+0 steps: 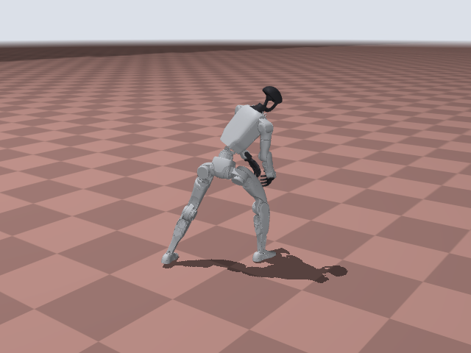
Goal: Kungfu
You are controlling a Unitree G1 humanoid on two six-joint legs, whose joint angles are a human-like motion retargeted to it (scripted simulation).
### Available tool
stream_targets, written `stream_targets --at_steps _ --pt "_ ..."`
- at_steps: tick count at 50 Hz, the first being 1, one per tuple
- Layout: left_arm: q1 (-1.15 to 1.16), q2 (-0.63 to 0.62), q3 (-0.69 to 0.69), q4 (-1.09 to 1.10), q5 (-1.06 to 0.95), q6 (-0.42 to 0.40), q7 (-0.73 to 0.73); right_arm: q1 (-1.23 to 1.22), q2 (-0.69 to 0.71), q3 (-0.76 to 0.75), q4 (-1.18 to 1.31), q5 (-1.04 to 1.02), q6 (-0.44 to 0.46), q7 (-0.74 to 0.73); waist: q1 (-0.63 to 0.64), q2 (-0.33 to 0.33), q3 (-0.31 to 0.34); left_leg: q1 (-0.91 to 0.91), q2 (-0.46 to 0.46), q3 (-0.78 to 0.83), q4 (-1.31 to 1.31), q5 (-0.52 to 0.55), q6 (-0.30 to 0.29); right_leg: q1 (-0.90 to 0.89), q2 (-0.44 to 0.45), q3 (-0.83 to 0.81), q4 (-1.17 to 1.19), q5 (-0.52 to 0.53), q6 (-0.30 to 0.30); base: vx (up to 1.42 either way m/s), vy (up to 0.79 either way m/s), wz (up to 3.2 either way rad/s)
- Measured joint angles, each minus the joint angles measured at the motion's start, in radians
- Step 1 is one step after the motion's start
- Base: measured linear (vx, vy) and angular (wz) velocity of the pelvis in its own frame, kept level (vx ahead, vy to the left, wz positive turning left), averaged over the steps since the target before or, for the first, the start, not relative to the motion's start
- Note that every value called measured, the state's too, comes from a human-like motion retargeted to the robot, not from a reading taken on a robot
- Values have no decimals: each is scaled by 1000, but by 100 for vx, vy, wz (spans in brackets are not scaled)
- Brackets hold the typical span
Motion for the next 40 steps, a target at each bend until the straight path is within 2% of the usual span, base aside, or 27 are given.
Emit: stream_targets --at_steps 3,5,7,8,10,12,15,18,23,28,31,33,35,36,38,40 --pt "192 128 -21 -338 -5 186 -188 74 24 96 -164 250 130 148 33 14 -26 17 1 11 -14 2 0 26 -12 -8 -7 1 6 9 11 16" --pt "331 214 -1 -586 -17 354 -391 118 47 159 -286 428 217 221 58 21 -48 26 -2 19 -21 -2 0 41 -20 -11 -12 0 8 8 17 16" --pt "471 293 36 -834 -24 484 -578 154 55 219 -433 570 304 262 90 26 -74 37 -7 27 -27 -11 0 54 -33 -12 -17 -3 11 14 11 16" --pt "531 331 59 -953 -28 519 -642 169 55 247 -509 623 338 277 107 29 -87 41 -12 29 -30 -17 0 59 -42 -13 -20 -5 12 15 15 18" --pt "637 397 103 -1169 -29 554 -674 189 59 298 -650 705 379 288 138 32 -110 49 -24 30 -35 -33 0 70 -58 -11 -28 -6 18 13 21 20" --pt "703 433 128 -1317 -19 559 -618 200 72 328 -736 750 389 236 157 32 -131 57 -39 31 -46 -50 0 81 -78 -2 -36 -5 34 10 23 31" --pt "770 464 145 -1434 0 576 -506 217 88 336 -792 811 291 171 168 27 -155 66 -62 21 -59 -76 0 103 -115 -4 -55 -5 48 6 22 37" --pt "804 473 146 -1429 28 605 -444 233 85 317 -762 848 218 99 163 15 -166 73 -89 1 -59 -90 0 132 -149 -9 -84 10 63 2 25 28" --pt "780 432 138 -1337 14 626 -466 245 69 276 -711 884 243 146 142 -18 -162 88 -109 -14 -53 -121 0 181 -175 -31 -155 50 80 -5 14 -1" --pt "701 368 143 -1215 -80 543 -391 236 27 226 -702 831 236 157 118 -26 -144 117 -108 15 -65 -141 0 189 -165 -90 -221 116 87 -4 11 -68" --pt "627 322 164 -1096 -129 492 -355 242 14 187 -697 787 239 195 73 -4 -129 127 -83 43 -78 -156 0 179 -143 -144 -240 161 104 -4 6 -75" --pt "576 291 195 -1025 -164 491 -321 256 10 151 -693 758 244 221 44 12 -128 132 -69 68 -91 -158 0 159 -148 -223 -229 168 84 4 -2 -74" --pt "524 254 239 -963 -203 502 -255 282 14 98 -692 727 245 235 22 26 -134 139 -60 100 -102 -146 0 142 -166 -325 -208 144 2 4 -20 -76" --pt "490 236 264 -932 -235 509 -201 301 19 65 -695 715 237 232 10 33 -141 140 -58 119 -103 -128 0 136 -168 -340 -187 106 -18 11 -13 -62" --pt "413 204 307 -864 -326 499 -79 342 30 -5 -704 701 213 202 -14 36 -150 150 -52 159 -96 -79 0 106 -143 -294 -136 33 -38 12 -28 -50" --pt "337 170 339 -807 -446 443 32 381 39 -79 -715 717 185 135 -37 33 -161 160 -36 183 -77 12 0 79 -111 -234 -98 -3 -54 8 -67 -43"
